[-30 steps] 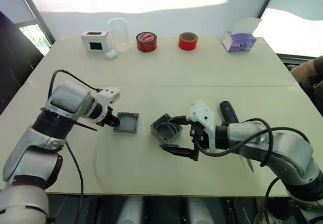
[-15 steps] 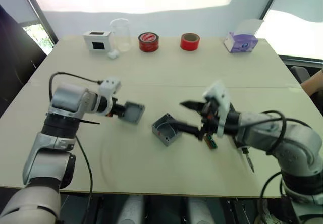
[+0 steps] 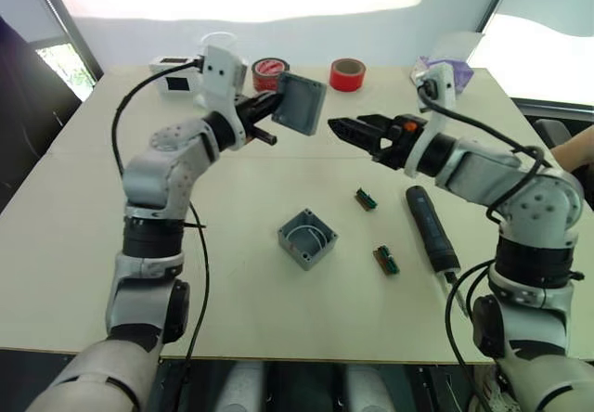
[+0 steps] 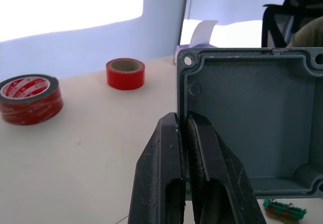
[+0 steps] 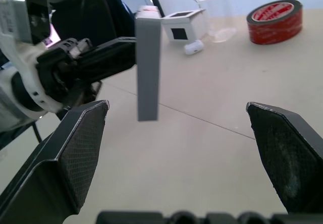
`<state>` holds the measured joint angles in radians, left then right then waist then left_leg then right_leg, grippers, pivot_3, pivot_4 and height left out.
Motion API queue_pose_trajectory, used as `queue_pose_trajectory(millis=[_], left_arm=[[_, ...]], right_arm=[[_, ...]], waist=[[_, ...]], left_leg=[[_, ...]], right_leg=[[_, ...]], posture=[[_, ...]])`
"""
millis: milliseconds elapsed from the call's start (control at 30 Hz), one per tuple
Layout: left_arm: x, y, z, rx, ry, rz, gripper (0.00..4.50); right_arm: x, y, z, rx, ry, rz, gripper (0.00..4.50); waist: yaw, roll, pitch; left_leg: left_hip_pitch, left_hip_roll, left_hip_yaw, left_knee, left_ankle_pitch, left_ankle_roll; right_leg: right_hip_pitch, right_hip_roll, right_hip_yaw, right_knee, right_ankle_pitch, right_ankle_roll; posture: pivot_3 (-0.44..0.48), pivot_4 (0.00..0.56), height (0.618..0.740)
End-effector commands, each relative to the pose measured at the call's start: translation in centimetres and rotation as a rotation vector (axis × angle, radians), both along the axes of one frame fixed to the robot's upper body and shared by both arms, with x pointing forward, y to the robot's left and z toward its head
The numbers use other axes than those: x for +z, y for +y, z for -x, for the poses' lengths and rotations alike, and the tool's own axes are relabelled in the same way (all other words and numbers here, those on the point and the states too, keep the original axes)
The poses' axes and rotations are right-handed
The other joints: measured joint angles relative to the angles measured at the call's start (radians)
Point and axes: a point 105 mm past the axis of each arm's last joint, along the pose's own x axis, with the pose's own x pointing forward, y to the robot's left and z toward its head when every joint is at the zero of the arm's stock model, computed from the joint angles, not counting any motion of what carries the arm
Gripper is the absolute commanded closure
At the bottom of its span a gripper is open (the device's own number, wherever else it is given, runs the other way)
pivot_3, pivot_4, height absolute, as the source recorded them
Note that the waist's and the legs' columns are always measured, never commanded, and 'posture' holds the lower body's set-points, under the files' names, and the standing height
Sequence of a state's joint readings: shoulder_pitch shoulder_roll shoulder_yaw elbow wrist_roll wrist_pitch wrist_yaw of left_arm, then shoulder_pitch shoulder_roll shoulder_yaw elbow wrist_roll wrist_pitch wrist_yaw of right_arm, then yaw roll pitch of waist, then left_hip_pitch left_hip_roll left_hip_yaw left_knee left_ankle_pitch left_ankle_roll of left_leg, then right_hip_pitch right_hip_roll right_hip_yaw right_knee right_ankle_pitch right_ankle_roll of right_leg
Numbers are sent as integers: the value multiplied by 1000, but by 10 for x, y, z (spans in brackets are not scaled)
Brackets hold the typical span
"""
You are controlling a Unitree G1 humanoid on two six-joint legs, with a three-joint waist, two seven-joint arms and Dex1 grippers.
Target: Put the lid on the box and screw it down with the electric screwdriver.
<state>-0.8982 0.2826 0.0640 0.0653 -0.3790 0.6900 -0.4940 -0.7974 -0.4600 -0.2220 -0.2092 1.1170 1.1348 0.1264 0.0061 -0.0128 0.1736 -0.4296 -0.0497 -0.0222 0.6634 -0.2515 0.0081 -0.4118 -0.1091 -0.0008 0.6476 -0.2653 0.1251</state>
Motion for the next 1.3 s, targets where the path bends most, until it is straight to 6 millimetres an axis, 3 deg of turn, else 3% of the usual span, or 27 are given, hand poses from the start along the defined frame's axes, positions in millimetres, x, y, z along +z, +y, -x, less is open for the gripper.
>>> queue_pose_trajectory(millis=[33, 300, 500, 667, 700, 1133, 1200, 1300], left_arm=[[17, -1, 4, -8, -78, 11, 4455], [21, -8, 5, -37, -81, 24, 4455], [20, -9, 6, -47, -76, 24, 4500], [21, -11, 7, -57, -78, 29, 4500], [21, -11, 8, -61, -80, 32, 4500], [23, -14, 11, -95, -82, 46, 4500], [23, -14, 11, -95, -82, 45, 4500], [23, -13, 11, -93, -83, 45, 4500]], right_arm=[[13, 4, 7, 21, -41, -25, 0], [8, 9, 0, -14, -7, -75, 0], [8, 6, -5, -39, -22, -83, 2025], [8, 7, -5, -36, -27, -93, 4193], [8, 8, -5, -34, -26, -97, 4339], [-2, 14, -6, -38, 12, -119, 4331], [-2, 14, -6, -34, 9, -119, 3240], [-2, 14, -5, -31, 8, -117, 2257]], waist=[[0, 0, 0], [-1, 0, 0], [-1, 0, 0], [-3, 0, 0], [-3, 0, 0], [-2, 0, 0], [-2, 0, 0], [-2, 0, 0]], left_leg=[[0, 0, 0, 0, 0, 0], [0, 0, -1, 0, 0, 1], [0, -1, -1, 0, 0, 1], [0, -1, -1, 0, 0, 1], [0, -1, -1, 0, 0, 1], [0, -1, -1, 0, 0, 1], [0, -1, -1, 0, 0, 1], [0, -1, -1, 0, 0, 1]], right_leg=[[0, 0, 0, 0, 0, 0], [0, 0, 0, 0, 0, 0], [0, 0, 0, 0, 0, 0], [0, 0, 0, 0, 0, 0], [0, 0, 0, 0, 0, 0], [0, 0, 0, 0, 0, 0], [0, 0, 0, 0, 0, 0], [0, 0, 0, 0, 0, 0]], posture=[[0, 150, 740], [0, 150, 740], [0, 150, 740], [0, 150, 740], [0, 150, 740], [0, 150, 740], [0, 150, 740], [0, 150, 740]])
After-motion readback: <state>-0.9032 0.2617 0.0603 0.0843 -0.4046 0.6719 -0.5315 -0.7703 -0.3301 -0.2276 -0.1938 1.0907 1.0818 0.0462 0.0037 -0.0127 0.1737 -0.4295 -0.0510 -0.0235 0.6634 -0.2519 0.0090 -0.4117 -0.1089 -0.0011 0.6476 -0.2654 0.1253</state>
